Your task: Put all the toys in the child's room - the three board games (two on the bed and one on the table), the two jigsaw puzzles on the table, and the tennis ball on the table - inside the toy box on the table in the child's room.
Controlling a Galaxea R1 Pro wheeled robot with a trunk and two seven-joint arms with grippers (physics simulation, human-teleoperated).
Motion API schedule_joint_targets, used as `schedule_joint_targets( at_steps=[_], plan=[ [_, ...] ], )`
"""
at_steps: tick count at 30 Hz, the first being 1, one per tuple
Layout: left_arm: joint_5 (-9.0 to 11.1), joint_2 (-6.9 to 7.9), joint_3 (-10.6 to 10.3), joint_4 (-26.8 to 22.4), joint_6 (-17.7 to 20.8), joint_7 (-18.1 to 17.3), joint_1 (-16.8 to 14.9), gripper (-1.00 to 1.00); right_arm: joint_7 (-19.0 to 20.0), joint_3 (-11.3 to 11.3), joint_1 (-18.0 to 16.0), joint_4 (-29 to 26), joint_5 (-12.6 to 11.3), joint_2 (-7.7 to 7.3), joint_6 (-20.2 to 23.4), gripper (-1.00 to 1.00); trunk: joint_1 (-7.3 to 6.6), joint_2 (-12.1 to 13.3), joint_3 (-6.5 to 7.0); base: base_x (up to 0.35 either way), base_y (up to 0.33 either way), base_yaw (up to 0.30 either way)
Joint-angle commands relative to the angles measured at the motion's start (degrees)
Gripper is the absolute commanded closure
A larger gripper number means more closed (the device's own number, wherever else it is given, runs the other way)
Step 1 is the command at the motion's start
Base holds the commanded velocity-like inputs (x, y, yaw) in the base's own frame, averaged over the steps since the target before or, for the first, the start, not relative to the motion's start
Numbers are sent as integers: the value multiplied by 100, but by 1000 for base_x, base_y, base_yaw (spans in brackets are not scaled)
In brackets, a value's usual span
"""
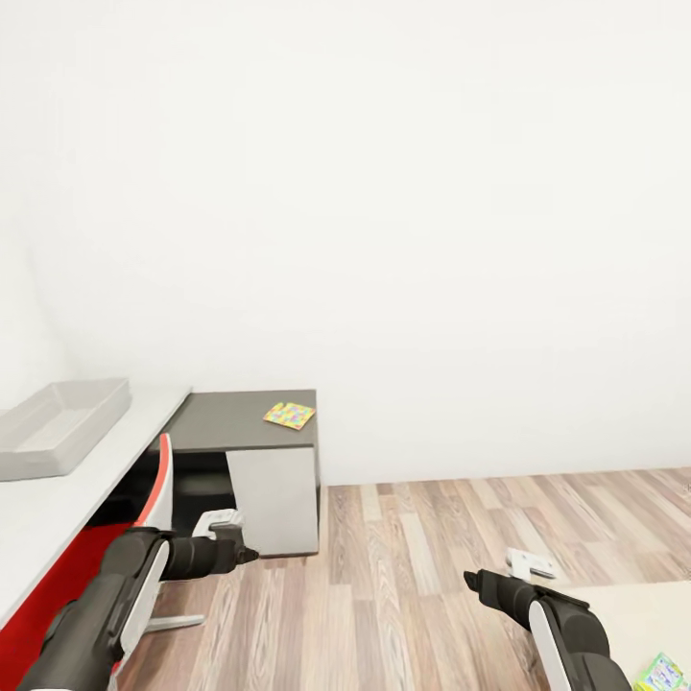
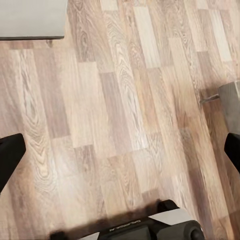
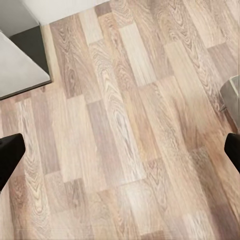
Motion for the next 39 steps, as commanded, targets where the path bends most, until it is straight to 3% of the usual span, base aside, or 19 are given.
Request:
schedule_joint_targets(
  at_steps=[1,20,39],
  plan=[
    [2,0,8,-3,31,-17,-1,-100,7,-14,-3,-3,-31,6,23,-100,5,-4,-2,255,0,-212],
    [1,7,32,-3,31,-21,0,-100,6,-8,-3,-1,-15,10,8,-100,5,-4,-3,127,31,-268],
    [1,10,29,-3,31,-12,0,-100,7,-4,-3,0,-14,13,11,-100,5,-4,-4,2,1,-96]
  ],
)
